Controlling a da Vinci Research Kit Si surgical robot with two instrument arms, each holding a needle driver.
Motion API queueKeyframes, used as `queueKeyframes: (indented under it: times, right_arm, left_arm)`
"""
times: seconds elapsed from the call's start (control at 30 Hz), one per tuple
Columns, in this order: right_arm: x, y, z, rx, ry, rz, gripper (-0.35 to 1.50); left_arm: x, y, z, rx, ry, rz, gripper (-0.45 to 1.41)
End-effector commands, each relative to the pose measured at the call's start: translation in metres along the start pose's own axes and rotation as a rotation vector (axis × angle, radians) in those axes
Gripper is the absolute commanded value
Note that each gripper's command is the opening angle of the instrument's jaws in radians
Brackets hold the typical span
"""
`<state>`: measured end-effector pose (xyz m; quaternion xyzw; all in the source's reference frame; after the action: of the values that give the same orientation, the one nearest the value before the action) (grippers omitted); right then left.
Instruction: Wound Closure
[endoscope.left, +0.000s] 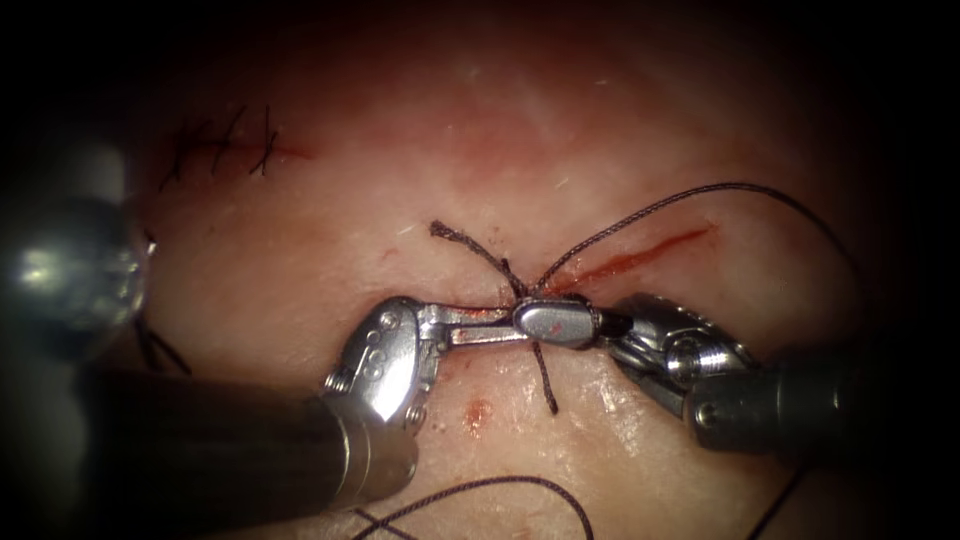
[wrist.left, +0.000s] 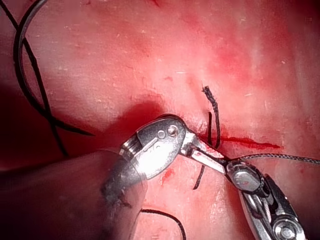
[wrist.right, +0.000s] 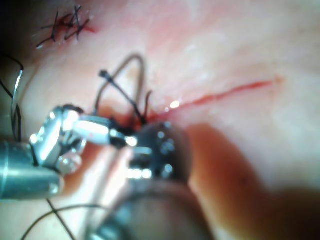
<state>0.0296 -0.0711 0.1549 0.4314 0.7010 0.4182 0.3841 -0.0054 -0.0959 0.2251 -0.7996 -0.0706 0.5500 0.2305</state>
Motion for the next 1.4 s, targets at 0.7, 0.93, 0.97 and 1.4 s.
queueKeyframes:
  times: [0.7,0.93,0.97,1.4]
  right_arm:
    - [-0.0003,0.0017,0.0002,-0.109,0.059,-0.022,-0.35]
    - [0.0005,0.0016,0.0009,-0.198,0.14,-0.036,-0.23]
    - [0.0006,0.0015,0.0009,-0.21,0.142,-0.039,-0.2]
    - [0.0012,0.0008,0.0035,-0.378,-0.047,-0.31,1.1]
  left_arm:
    - [-0.0012,0.0021,0.0003,0.065,0.014,-0.013,-0.45]
    - [-0.0015,0.0026,0.0009,-0.119,-0.022,-0.008,-0.45]
    - [-0.0014,0.0026,0.0009,-0.115,-0.021,-0.008,-0.45]
    - [0.0007,0.0024,0.0011,-0.165,-0.155,0.083,-0.45]
